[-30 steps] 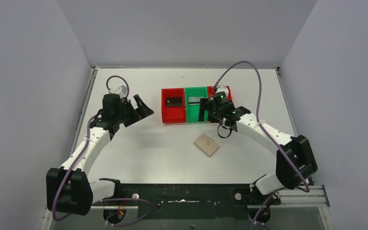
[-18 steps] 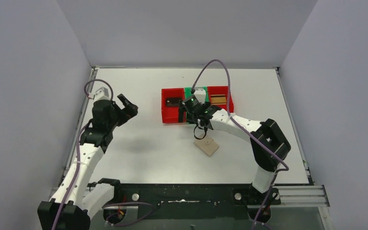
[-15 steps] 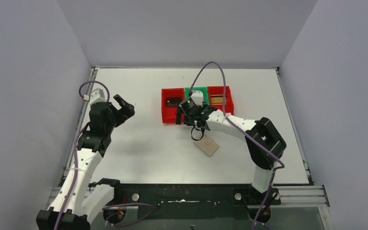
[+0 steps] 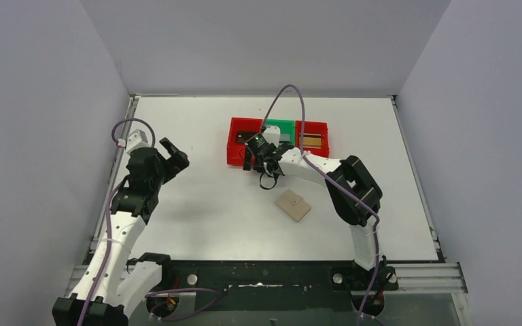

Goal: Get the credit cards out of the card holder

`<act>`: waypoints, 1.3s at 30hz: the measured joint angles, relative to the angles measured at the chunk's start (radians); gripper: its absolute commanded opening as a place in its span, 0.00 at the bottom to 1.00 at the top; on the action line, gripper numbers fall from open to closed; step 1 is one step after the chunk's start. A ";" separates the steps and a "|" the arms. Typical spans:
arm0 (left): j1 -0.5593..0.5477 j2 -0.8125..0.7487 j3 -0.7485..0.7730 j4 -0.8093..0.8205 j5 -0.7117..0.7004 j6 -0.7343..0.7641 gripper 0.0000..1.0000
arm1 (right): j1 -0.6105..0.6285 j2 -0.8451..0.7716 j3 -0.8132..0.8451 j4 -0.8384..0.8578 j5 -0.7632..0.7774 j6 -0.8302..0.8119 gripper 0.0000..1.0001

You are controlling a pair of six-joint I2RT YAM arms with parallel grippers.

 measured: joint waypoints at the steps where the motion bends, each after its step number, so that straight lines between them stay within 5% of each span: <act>1: 0.000 0.005 0.000 -0.001 0.001 0.000 0.97 | -0.002 0.014 0.019 -0.002 0.002 -0.001 0.92; 11: 0.000 0.016 -0.001 -0.005 0.022 0.004 0.97 | -0.016 0.000 0.040 -0.029 0.013 -0.074 0.97; 24: 0.007 0.025 -0.065 0.059 0.183 0.004 0.97 | -0.177 -0.573 -0.553 -0.022 -0.121 -0.143 0.96; 34: 0.007 0.153 -0.095 0.137 0.361 0.005 0.96 | -0.165 -0.506 -0.612 0.011 -0.253 -0.159 0.89; 39: 0.007 0.174 -0.095 0.148 0.406 0.006 0.95 | -0.116 -0.449 -0.586 0.023 -0.251 -0.150 0.76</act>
